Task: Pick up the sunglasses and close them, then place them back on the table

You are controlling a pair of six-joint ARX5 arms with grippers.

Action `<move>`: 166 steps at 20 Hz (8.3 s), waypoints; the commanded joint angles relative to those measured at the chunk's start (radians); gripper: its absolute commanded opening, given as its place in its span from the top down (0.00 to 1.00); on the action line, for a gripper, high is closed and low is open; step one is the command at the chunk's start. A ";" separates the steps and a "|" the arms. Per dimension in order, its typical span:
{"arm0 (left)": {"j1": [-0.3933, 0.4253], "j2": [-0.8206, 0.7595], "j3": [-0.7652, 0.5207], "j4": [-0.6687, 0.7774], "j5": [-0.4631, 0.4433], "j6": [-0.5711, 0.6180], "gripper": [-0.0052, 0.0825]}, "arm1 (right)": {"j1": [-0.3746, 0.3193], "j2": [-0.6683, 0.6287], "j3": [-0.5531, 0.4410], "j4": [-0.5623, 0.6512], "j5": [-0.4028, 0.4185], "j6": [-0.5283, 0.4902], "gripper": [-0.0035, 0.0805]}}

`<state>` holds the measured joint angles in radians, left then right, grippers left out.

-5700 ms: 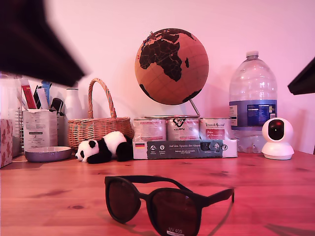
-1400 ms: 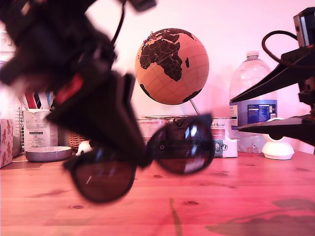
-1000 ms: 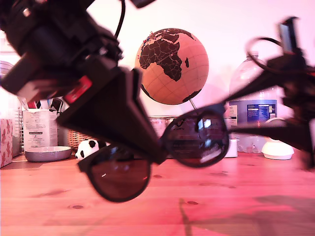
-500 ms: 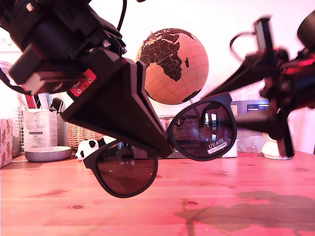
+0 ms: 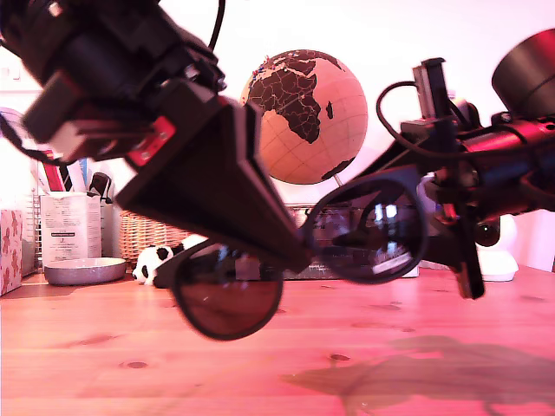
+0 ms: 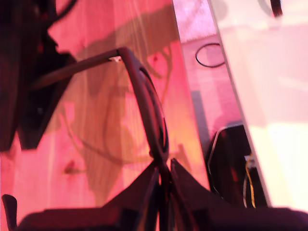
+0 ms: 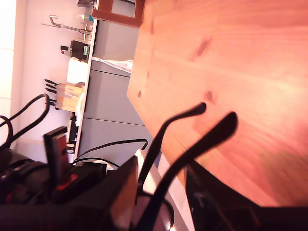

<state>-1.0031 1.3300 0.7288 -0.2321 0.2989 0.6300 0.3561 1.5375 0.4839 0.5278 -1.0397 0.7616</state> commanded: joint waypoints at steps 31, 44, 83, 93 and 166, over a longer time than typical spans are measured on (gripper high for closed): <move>-0.010 -0.011 -0.006 0.041 -0.043 -0.003 0.96 | -0.220 0.018 0.115 -0.125 -0.249 -0.098 0.56; 0.013 -0.011 -0.006 0.049 -0.045 -0.002 0.96 | -0.265 0.018 0.115 -0.234 -0.327 -0.253 0.97; 0.045 -0.053 -0.023 0.177 0.043 -0.090 0.96 | -0.066 0.057 0.121 -0.289 -0.189 -0.552 0.97; 0.086 -0.053 -0.133 0.540 0.180 -0.269 0.96 | -0.079 0.057 0.127 -0.246 0.140 -0.418 0.97; 0.209 -0.053 -0.309 0.771 0.209 -0.512 0.96 | -0.081 0.055 0.402 -0.063 -0.074 -0.199 0.97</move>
<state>-0.7918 1.2835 0.4332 0.5369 0.5041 0.1295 0.2699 1.5845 0.8848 0.4606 -1.1175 0.5793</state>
